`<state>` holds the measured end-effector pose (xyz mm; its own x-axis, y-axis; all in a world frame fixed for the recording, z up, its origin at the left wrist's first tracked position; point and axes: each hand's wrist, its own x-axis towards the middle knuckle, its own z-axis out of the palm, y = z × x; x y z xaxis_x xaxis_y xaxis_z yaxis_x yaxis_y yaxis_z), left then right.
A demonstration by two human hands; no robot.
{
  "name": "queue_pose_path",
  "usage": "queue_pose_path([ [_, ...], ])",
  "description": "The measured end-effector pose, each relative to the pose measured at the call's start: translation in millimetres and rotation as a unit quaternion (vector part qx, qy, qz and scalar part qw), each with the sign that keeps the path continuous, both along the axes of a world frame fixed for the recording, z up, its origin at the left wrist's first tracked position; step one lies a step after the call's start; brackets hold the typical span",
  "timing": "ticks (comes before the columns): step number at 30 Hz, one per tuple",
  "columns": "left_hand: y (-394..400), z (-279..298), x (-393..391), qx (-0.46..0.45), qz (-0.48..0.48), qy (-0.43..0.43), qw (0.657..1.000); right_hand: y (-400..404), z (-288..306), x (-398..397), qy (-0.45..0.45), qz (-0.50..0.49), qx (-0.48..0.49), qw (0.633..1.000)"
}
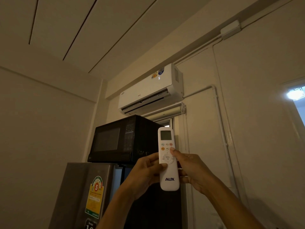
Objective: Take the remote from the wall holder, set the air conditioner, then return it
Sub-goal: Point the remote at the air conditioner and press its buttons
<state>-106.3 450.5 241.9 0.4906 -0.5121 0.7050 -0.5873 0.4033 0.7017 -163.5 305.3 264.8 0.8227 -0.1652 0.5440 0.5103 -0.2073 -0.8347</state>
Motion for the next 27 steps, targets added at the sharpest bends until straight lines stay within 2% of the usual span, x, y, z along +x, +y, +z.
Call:
queue_pose_path([
  [11, 2.4, -6.3, 0.6, 0.004, 0.004, 0.000, 1.000, 1.9, -7.5, 2.1, -0.001, 0.006, -0.002, 1.000],
  [27, -1.2, -40.1, 8.4, 0.030, -0.019, 0.034, 0.999, -29.2, -49.1, 6.2, 0.010, 0.131, -0.069, 0.989],
])
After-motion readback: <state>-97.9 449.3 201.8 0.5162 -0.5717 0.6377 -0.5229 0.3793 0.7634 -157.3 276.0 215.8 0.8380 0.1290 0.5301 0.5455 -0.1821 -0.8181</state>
